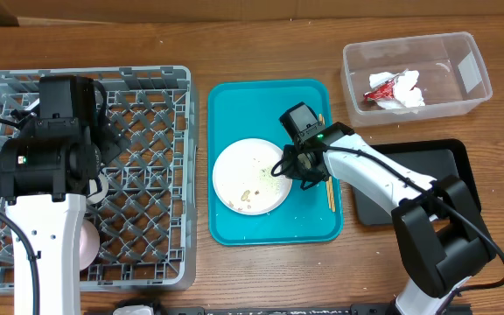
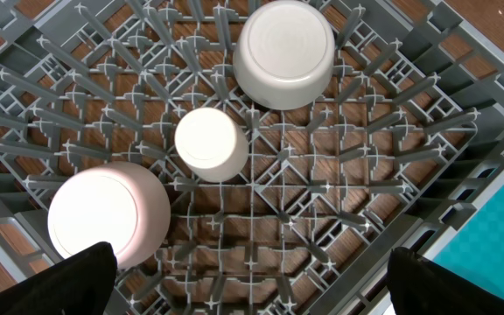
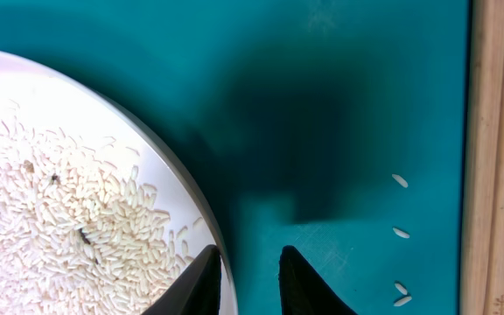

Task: Sort waste into correct bins and load items into the dishwasher
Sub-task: 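Lower the right gripper to the white plate's rim and grasp it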

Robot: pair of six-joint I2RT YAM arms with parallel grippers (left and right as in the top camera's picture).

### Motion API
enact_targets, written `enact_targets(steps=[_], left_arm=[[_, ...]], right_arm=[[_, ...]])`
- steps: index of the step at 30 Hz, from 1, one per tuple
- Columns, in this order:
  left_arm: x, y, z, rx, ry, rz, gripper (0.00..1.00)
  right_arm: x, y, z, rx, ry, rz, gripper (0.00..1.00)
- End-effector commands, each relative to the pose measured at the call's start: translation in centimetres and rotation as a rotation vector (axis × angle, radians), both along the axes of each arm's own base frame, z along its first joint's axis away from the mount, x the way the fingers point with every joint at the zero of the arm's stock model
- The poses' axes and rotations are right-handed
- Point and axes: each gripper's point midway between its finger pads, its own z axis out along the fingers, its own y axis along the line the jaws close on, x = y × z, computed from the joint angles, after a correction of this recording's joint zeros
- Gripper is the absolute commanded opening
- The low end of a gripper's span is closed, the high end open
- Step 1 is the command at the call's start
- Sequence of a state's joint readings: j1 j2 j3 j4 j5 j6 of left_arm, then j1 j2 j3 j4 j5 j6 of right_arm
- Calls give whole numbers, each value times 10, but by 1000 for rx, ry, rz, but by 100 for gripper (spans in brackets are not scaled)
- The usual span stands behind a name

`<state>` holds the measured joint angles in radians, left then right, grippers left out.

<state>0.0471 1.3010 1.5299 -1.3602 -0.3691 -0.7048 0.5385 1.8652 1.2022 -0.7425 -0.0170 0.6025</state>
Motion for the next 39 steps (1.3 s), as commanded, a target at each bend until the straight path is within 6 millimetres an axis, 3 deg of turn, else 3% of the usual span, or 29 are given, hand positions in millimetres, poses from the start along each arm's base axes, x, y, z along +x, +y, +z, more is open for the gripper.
enact_targets(steps=[1,12,19,28,33,39], left_arm=[[1,-1,-3,-11,-1,11,100],[1,-1,-3,-10,-1,11,100],[1,-1,-3,-10,-1,11,100],[1,-1,-3,-11,-1,11,100],[1,-1,-3,-11,-1,11,100],[1,-1,-3,-11,-1,11,100]], right_arm=[[2,-7,-5,-40,-9,-21,24],[10,-26,-5,-94,-31,-80,24],[18,-48,-4,-104,-15,-141,24],[44,-71,28,-97,-29,-208,20],[54,-55,64,-56,-39,-111,28],[41,16,105,211,-7,111,42]])
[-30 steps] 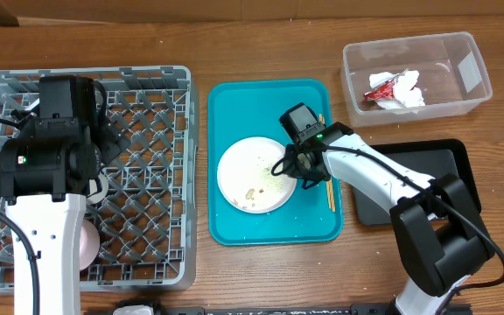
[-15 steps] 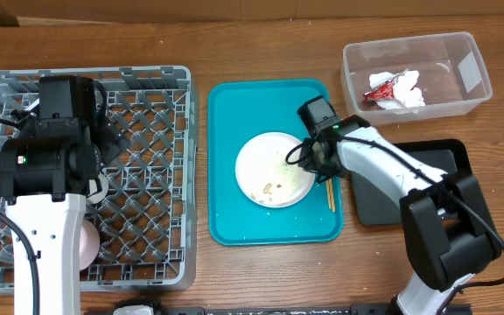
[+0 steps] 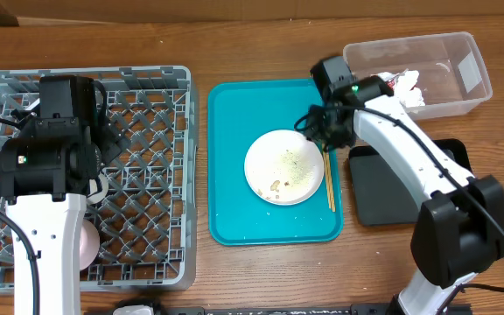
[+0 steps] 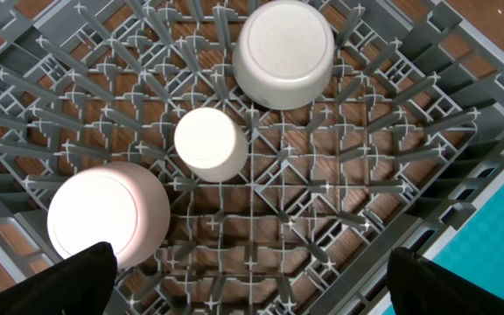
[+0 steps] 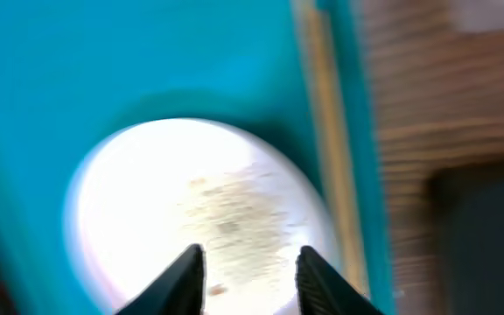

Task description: Sort waste into correct bins and load items into the dishwasher

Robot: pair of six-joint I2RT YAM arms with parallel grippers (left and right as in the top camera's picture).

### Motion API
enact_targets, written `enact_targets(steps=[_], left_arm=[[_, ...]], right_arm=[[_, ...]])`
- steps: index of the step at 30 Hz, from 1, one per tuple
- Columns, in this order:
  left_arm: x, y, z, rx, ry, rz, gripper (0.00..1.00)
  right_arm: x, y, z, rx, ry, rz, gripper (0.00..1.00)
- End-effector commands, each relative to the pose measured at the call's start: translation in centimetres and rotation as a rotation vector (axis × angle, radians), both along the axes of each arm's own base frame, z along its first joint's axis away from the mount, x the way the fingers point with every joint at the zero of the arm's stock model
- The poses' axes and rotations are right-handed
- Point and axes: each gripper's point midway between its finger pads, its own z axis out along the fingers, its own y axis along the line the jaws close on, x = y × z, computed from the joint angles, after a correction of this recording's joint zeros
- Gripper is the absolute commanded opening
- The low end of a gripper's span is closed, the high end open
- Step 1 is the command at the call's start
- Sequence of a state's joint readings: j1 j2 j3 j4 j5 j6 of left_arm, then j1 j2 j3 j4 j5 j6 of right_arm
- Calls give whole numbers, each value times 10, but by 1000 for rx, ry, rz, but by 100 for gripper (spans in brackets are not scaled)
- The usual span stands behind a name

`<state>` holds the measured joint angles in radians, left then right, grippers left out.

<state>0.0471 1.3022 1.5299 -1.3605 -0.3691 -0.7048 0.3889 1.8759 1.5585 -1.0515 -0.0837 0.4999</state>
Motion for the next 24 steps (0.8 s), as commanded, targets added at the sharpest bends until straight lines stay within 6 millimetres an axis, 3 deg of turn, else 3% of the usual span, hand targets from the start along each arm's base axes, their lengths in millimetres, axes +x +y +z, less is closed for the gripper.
enact_targets(steps=[1,3,4,10,12,14,18,21,24], left_arm=[[1,-1,-2,-10,-3,11,100],[1,-1,-2,-10,-2,11,100],[1,-1,-2,-10,-2,11,100],[1,-1,-2,-10,-3,11,100],[1,-1,-2,-10,-3,11,100],[1,-1,-2,-10,-2,11,100],[1,-1,-2,-10,-3,11,100],[1,-1,-2,-10,-3,11,100],[1,-1,-2,-10,-3,11,100]], right_arm=[[-16,56,21,192,13,175,49],[-23,77,23,228,12,210,88],[-26,85,23,233,4,222,98],[-40,151,37,327,-60,252,100],[-40,167,42,340,-111,282,94],[-33,172,44,319,-169,267,79],[-12,151,39,238,-200,-51,65],[2,136,34,210,-229,-250,48],[15,126,24,190,-252,-400,46]])
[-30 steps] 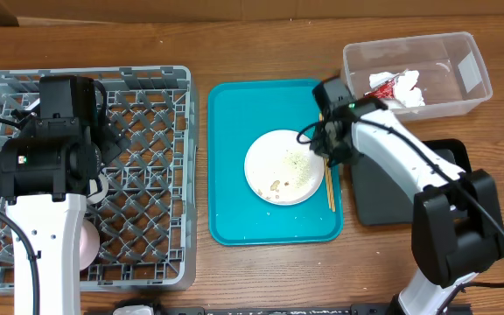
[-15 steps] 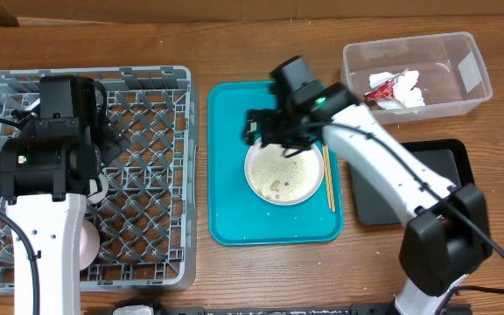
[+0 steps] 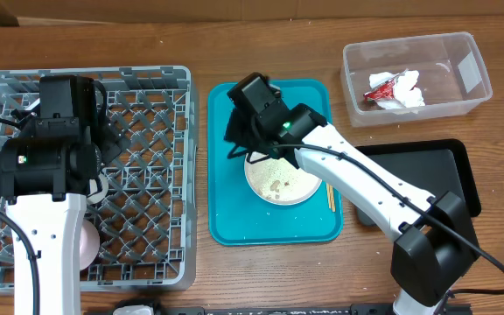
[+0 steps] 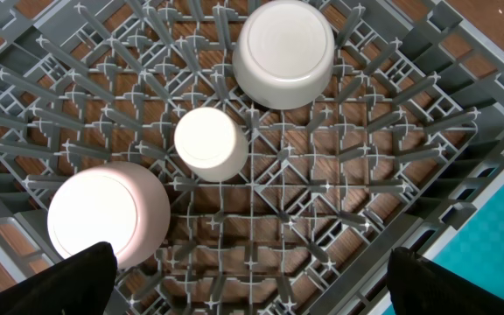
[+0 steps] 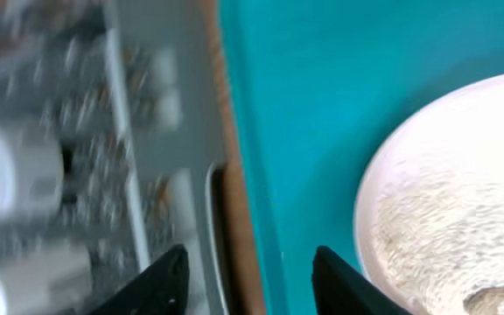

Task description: Sort waste into correct bins and load items into the dishwasher

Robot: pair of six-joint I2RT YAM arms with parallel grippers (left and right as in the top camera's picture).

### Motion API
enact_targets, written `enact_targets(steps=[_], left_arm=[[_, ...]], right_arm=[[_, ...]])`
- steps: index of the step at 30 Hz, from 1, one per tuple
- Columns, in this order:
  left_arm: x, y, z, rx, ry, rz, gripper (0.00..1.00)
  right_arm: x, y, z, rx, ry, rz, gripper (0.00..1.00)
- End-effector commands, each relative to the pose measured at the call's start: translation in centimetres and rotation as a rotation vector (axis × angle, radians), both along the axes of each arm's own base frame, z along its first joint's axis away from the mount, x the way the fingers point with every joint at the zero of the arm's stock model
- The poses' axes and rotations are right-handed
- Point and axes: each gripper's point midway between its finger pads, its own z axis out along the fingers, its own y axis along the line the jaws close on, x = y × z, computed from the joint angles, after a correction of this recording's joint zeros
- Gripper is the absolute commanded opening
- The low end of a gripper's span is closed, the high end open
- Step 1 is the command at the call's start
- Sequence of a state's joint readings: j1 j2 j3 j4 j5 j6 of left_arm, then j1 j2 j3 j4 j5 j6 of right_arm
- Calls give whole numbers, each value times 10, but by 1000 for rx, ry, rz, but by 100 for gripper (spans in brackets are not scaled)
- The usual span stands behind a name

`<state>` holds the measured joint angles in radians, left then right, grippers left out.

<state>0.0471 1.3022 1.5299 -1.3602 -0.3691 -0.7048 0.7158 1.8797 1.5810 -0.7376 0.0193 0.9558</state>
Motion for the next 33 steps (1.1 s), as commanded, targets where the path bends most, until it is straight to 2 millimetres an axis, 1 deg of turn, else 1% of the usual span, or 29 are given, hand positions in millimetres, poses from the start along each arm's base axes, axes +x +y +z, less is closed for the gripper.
enact_targets(steps=[1,4,6,8,11,17,21,24,29,33], left_arm=[[1,-1,-2,-10,-2,11,100],[1,-1,-2,-10,-2,11,100],[1,-1,-2,-10,-2,11,100],[1,-1,-2,-10,-2,11,100],[1,-1,-2,-10,-2,11,100],[1,-1,-2,-10,-2,11,100],[1,-1,-2,-10,-2,11,100],[1,-1,-2,-10,-2,11,100],[1,-1,-2,-10,-2,11,100],[1,-1,-2,-10,-2,11,100]], right_arm=[[25,-21,-17,-16,-17,-287,46],[33,-9,-33,9,-8,-280,46],[33,-4,-48,17,25,-292,46],[31,-7,-64,0,61,-321,46],[29,-13,-77,-31,92,-333,46],[27,-32,-90,-84,137,-360,47],[22,-32,-103,-104,167,-353,46],[20,-30,-108,-104,183,-346,41],[19,-29,-112,-109,187,-343,36],[16,-29,-121,-124,205,-340,35]])
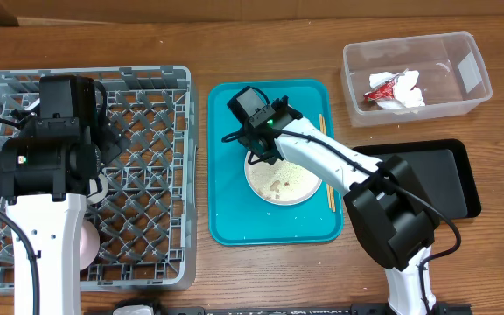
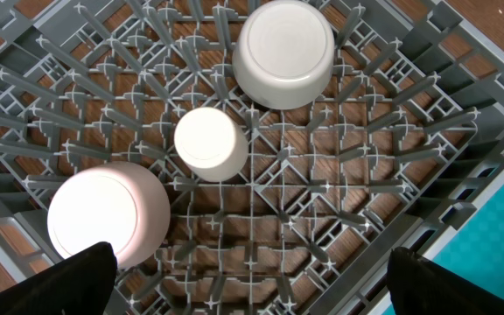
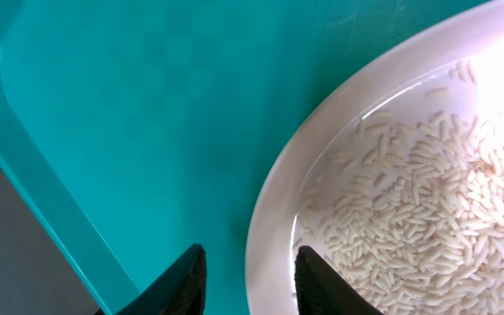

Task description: Sort waste into correct bins and load items into the dishwasher

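Observation:
A white plate (image 1: 283, 179) strewn with rice (image 3: 418, 219) lies on the teal tray (image 1: 234, 210). My right gripper (image 3: 250, 282) is open, low over the plate's upper-left rim (image 3: 269, 236), one finger outside it over the tray and one inside over the rice. Overhead, that gripper (image 1: 259, 150) sits at the plate's far-left edge. A pair of wooden chopsticks (image 1: 327, 179) lies along the tray's right side. My left gripper (image 2: 252, 293) hangs open and empty over the grey dish rack (image 1: 147, 83).
In the rack stand two upturned bowls (image 2: 284, 52) (image 2: 108, 214) and an upturned cup (image 2: 206, 143). A clear bin (image 1: 462, 52) holding crumpled waste (image 1: 394, 89) sits at the back right. A black bin (image 1: 436, 175) lies right of the tray.
My right gripper has come down from above the tray's upper-left part, near the rack, to the plate's upper-left rim. The plate and the left arm have not moved.
At first the plate lay left of the tray's middle with my right gripper nearly shut at its right rim. Then the plate lay further right and the gripper was raised beyond it. The gripper then stood over the tray's upper left, and now straddles the plate's left rim.

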Robot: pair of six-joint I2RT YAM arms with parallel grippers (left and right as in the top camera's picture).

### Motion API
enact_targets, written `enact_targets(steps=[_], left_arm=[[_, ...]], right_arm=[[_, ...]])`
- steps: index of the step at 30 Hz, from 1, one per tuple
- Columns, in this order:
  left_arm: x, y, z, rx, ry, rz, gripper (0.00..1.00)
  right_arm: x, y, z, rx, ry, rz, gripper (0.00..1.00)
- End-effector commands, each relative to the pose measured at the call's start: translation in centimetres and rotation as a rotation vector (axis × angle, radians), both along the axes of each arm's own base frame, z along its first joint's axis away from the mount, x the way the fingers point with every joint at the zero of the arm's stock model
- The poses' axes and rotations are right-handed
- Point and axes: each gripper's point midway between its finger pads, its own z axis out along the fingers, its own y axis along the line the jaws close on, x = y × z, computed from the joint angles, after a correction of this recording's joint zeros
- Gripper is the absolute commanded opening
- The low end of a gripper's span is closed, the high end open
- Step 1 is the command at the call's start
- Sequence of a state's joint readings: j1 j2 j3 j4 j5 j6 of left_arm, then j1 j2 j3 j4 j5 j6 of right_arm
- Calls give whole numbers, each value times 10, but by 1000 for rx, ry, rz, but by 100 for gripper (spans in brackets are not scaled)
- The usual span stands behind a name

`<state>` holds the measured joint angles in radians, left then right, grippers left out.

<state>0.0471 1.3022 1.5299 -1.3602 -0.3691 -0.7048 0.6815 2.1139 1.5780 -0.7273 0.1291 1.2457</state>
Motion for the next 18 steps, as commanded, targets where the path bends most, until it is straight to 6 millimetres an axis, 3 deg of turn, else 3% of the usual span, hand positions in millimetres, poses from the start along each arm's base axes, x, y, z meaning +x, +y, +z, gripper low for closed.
enact_targets(steps=[1,10,18], left_arm=[[1,-1,-2,-10,-2,11,100],[1,-1,-2,-10,-2,11,100],[1,-1,-2,-10,-2,11,100]], right_arm=[[-5,1,-16,-13,33,4,34],[-10,6,-23,2,65,18,26],[-16,3,-25,-16,83,20,10]])
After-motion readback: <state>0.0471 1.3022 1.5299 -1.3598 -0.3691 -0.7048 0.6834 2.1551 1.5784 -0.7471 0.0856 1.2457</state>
